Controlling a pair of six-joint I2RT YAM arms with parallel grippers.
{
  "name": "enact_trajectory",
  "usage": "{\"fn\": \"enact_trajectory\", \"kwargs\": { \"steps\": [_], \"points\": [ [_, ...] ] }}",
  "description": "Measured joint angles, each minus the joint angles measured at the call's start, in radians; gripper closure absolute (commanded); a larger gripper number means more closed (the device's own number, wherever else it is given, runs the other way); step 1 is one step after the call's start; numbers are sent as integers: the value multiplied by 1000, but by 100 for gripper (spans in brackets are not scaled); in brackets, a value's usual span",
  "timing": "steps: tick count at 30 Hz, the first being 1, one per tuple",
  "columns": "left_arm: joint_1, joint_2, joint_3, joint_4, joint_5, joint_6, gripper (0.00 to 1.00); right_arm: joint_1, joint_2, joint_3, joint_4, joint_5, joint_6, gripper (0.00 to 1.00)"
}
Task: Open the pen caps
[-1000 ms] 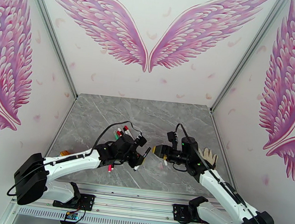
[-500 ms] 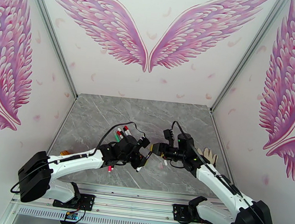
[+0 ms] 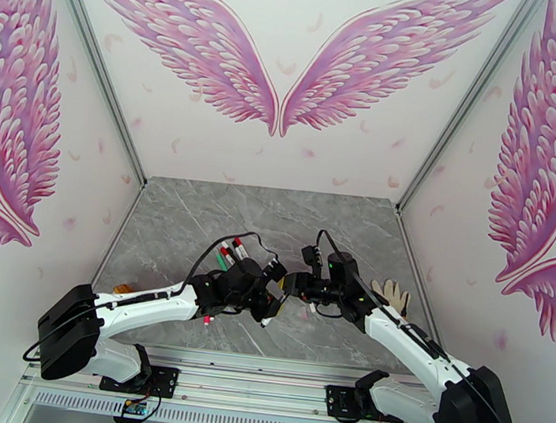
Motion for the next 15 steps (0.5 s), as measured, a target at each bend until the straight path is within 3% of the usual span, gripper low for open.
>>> {"fn": "enact_trajectory", "kwargs": {
  "steps": [15],
  "points": [
    [0,0,0,10,-16,-6,82,0,16,0,11,8,9,75]
  ]
}}
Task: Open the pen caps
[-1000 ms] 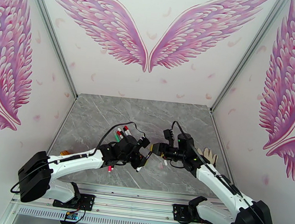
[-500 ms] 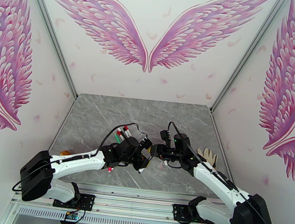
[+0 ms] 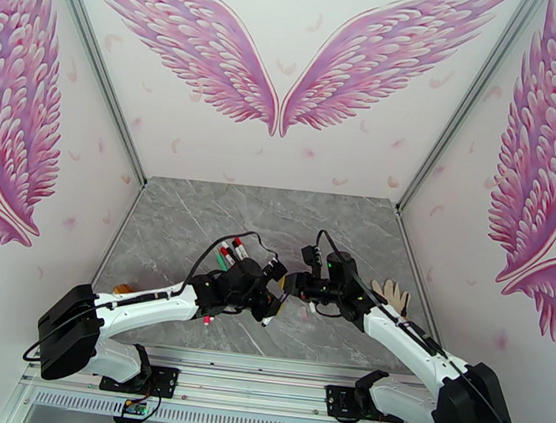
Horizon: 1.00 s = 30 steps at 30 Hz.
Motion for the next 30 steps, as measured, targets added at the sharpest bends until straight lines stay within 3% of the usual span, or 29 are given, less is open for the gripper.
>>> {"fn": "enact_trajectory", "kwargs": {
  "steps": [5,10,17,20,26,30],
  "points": [
    [0,0,0,2,-4,-4,79,0,5,0,1,5,6,81],
    [10,0,-4,27,6,-29,65,4,5,3,8,6,11,84],
    [39,2,-36,120,76,-56,62,6,4,13,21,-8,21,85],
    [47,13,-44,140,100,-67,65,6,4,13,24,-12,25,85],
    [50,29,-49,158,127,-66,92,6,3,13,22,-12,33,86],
    [43,28,-49,148,106,-47,93,11,-2,15,10,13,40,88]
  ]
}}
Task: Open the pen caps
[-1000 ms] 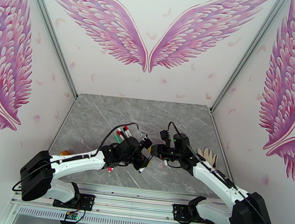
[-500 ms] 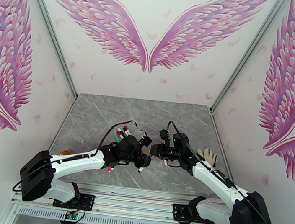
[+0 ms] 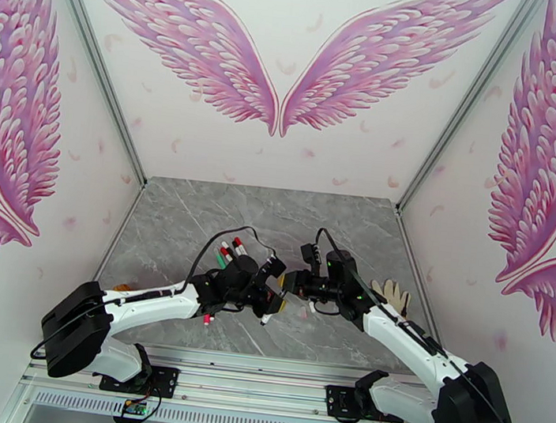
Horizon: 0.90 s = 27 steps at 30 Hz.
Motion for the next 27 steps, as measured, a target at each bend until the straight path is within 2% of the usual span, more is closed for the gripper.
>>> {"fn": "enact_trajectory", "kwargs": {
  "steps": [3,6,9,14,21,24,27],
  "points": [
    [-30,0,12,-25,-77,27,93,9,-5,21,-50,46,8,89],
    [-77,0,48,-71,-206,54,93,14,-20,49,-106,98,23,90],
    [-95,-2,59,-74,-253,63,93,15,-51,53,-132,126,30,90],
    [-83,-11,58,-51,-199,63,93,6,-82,53,-134,116,27,90],
    [-31,-26,50,2,-19,43,93,-53,-108,31,-58,-34,-9,90],
    [-31,-32,51,2,-13,41,93,-67,-109,29,-51,-74,-29,90],
    [-55,-34,64,-31,-72,54,93,-69,-109,29,-59,-76,-43,91]
  ]
}}
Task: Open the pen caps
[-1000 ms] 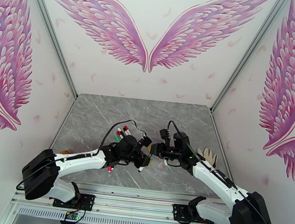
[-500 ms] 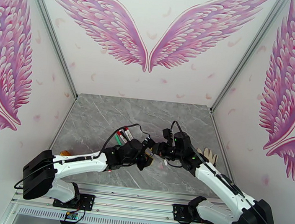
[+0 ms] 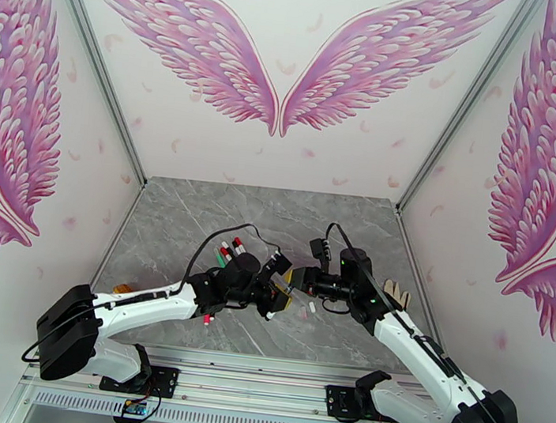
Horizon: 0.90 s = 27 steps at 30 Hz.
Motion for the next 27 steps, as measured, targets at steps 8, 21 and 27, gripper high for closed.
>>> {"fn": "enact_trajectory", "kwargs": {
  "steps": [8,21,27],
  "points": [
    [-105,1,40,-79,-256,26,93,-3,-7,32,-101,34,-10,92],
    [-97,-55,-57,-181,-226,31,93,-103,-27,87,-117,158,8,92],
    [-26,-175,-109,-119,-166,-13,90,-116,-27,113,-231,181,-93,90]
  ]
}}
